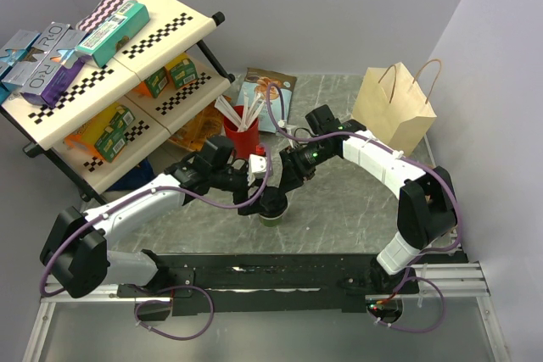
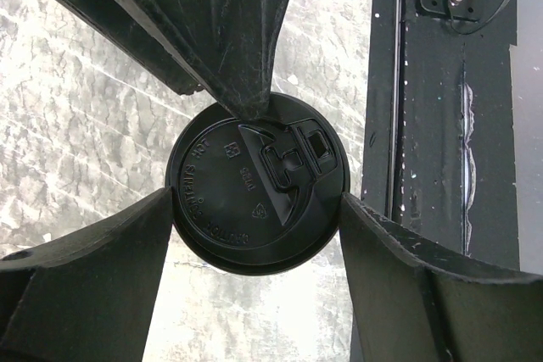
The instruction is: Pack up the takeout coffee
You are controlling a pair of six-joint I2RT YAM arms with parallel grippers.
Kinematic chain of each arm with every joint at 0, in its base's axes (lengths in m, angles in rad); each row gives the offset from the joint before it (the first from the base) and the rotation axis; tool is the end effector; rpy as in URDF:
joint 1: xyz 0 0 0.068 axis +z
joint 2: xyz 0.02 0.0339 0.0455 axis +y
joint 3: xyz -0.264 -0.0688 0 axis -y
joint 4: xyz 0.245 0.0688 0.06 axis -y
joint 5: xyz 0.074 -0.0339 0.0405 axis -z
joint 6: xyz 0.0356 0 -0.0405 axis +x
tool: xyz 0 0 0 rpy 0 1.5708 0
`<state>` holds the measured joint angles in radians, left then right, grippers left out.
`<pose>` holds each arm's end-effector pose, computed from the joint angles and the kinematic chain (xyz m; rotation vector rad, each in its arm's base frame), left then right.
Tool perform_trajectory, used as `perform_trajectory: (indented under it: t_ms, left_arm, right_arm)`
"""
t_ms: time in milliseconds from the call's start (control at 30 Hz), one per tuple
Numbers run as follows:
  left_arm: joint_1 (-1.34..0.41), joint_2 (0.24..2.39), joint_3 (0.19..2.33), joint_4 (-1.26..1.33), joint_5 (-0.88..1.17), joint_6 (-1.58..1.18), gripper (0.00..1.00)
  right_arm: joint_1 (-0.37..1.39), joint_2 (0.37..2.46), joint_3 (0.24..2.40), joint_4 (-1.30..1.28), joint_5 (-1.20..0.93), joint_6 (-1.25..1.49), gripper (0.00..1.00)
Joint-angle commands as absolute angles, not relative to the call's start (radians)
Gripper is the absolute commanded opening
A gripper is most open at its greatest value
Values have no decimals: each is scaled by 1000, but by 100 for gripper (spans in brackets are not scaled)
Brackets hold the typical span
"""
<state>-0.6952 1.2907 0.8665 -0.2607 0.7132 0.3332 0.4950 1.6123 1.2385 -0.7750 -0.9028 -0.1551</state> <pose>0.1948 -0.1929 0.2572 1.4241 1.7286 -0.9965 0.2686 0.1767 0.2560 -1.0781 2.3599 1.3265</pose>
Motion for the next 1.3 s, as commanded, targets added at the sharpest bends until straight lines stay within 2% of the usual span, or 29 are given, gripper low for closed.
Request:
perform_trajectory:
  t_ms: [0,767,1100,1267]
  left_arm:
    - [-698,1275,871,-256,749,359,79]
    - [-712,1282,850,-262,747,403,85]
    - [-713,1289,845,-261,752,408,90]
    - [-713,1287,836,-256,755,403,90]
  right_arm:
    - [502,1586,1241,-769,-923,-163,59]
    - [502,1591,1233,-781,-937,-175,60]
    - [561,1574,1218,-830,-963,-219,72]
    - [571,1592,1215,-839,-888,-221,72]
